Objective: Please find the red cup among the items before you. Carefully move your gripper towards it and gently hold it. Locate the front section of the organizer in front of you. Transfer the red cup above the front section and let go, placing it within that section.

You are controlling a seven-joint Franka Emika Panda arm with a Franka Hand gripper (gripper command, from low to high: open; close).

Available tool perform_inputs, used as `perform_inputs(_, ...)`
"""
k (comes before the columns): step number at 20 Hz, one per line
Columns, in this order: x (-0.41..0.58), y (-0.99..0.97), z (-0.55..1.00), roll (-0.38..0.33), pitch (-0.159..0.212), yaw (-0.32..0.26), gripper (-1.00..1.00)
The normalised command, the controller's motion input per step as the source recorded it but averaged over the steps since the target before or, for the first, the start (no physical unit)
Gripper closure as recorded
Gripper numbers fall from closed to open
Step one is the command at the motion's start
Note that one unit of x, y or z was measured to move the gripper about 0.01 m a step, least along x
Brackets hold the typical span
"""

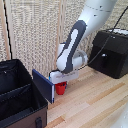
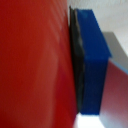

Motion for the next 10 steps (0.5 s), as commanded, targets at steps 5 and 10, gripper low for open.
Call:
perform_inputs(5, 0.014, 0.05, 0.92, 0.014, 0.115, -0.003, 1.00)
perform_inputs(10, 0.093, 0.10, 0.96, 0.014, 0.097, 0.000, 1.00)
